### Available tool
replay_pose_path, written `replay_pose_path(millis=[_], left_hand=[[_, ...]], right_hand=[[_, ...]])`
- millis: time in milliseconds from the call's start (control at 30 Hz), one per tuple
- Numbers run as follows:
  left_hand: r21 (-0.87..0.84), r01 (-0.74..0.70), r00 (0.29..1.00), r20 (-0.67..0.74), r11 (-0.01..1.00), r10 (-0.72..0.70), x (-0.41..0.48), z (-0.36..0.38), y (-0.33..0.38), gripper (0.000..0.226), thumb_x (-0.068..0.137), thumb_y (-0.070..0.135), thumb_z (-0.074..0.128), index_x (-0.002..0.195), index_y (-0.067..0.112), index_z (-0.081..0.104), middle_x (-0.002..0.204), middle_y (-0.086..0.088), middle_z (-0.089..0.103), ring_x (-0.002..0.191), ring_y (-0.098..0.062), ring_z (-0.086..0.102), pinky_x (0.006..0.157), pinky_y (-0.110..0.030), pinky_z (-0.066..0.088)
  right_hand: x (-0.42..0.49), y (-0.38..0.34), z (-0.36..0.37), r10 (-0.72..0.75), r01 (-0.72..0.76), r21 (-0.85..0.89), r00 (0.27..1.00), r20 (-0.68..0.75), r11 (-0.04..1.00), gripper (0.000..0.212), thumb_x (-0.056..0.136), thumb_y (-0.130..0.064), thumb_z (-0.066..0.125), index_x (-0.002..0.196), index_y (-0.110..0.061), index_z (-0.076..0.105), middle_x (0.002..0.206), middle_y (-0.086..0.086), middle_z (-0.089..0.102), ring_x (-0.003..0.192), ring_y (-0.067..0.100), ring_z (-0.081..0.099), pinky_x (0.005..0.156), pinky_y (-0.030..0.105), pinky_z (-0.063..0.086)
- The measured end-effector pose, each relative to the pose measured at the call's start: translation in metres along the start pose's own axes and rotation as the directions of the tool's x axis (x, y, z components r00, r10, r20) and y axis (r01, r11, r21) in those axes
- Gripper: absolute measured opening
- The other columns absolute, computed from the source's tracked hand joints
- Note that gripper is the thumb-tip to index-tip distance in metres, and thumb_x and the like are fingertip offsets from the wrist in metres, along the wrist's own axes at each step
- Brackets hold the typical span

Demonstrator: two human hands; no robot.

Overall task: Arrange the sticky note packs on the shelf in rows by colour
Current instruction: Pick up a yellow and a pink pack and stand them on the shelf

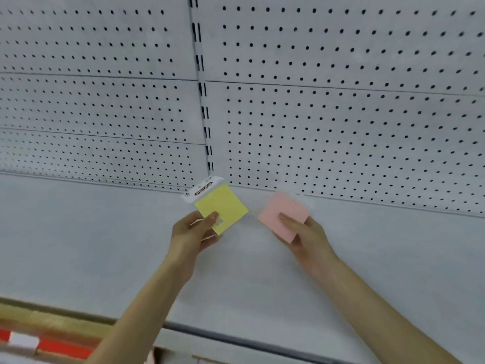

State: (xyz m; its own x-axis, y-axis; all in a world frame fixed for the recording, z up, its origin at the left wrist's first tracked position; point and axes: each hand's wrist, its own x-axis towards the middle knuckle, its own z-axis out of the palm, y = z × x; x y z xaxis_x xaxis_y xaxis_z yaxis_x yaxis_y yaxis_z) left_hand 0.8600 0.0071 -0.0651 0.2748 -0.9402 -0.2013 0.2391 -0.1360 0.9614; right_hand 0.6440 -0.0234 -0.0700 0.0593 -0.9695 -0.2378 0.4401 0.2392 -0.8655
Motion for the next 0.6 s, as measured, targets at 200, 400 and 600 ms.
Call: replay_pose_path(millis=[200, 400, 600], left_hand=[[0.159, -0.056, 0.997, 0.069, 0.986, 0.046, 0.055, -0.025, 0.011, 0.01, 0.088, 0.005, 0.063, 0.097, 0.004, 0.066, 0.086, -0.01, 0.069, 0.067, -0.016, 0.065, 0.061, -0.02, 0.055], [0.244, -0.07, 0.992, 0.118, 0.967, 0.042, 0.1, -0.013, 0.009, 0.01, 0.082, 0.001, 0.069, 0.091, -0.003, 0.066, 0.085, -0.012, 0.066, 0.08, -0.025, 0.062, 0.077, -0.038, 0.054], [0.32, -0.109, 0.984, 0.17, 0.941, 0.056, 0.141, -0.002, 0.012, 0.014, 0.079, -0.002, 0.072, 0.092, 0.001, 0.068, 0.086, -0.012, 0.067, 0.08, -0.025, 0.063, 0.086, -0.047, 0.053]], right_hand=[[0.014, 0.019, 0.01, -0.201, 0.155, -0.329, 0.973, -0.11, 0.931, 0.029, 0.081, -0.008, 0.071, 0.107, -0.016, 0.062, 0.104, 0.005, 0.07, 0.093, 0.02, 0.067, 0.081, 0.038, 0.055], [0.038, 0.008, 0.001, -0.368, 0.267, -0.585, 0.928, -0.057, 0.766, 0.032, 0.08, -0.005, 0.072, 0.102, -0.022, 0.056, 0.102, 0.005, 0.068, 0.091, 0.021, 0.065, 0.074, 0.025, 0.053], [0.064, 0.011, 0.001, -0.412, 0.25, -0.624, 0.902, -0.127, 0.74, 0.029, 0.081, -0.011, 0.071, 0.092, -0.032, 0.053, 0.097, -0.006, 0.065, 0.087, 0.011, 0.062, 0.075, 0.027, 0.049]])
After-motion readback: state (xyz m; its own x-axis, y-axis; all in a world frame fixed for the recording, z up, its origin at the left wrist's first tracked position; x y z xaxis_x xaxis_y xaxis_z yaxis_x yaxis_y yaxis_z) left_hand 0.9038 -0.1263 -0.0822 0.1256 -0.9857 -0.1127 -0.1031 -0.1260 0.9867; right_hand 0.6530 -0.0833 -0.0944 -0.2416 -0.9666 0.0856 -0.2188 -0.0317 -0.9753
